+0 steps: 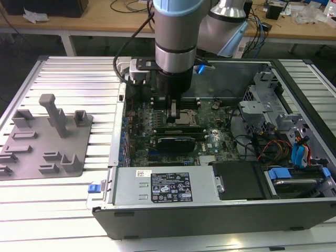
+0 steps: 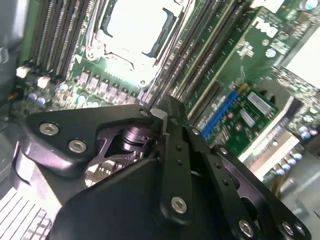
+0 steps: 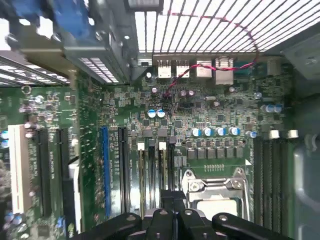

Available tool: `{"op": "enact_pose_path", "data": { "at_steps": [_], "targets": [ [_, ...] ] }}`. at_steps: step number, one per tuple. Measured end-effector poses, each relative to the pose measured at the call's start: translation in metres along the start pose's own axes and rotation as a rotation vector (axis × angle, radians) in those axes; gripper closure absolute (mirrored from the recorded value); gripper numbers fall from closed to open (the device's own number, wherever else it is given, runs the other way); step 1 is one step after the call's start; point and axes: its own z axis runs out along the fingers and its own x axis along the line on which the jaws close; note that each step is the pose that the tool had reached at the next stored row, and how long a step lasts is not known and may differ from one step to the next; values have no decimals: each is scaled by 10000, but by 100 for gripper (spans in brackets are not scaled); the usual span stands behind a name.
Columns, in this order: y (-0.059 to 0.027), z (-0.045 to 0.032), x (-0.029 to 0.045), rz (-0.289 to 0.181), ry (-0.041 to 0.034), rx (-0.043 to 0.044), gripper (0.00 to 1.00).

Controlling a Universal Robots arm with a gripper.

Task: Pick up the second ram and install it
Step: 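Press down the second ram until it locks into place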

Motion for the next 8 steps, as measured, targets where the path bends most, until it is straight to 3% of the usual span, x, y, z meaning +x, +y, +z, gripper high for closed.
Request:
{"op": "enact_pose_path", "data": {
  "at_steps": [3,6,8],
  "targets": [
    [-35,-19,-2,-1,1,0,92],
    [-282,-9,-9,0,-2,0,92],
    [-310,-8,-10,0,0,0,92]
  ]
}}
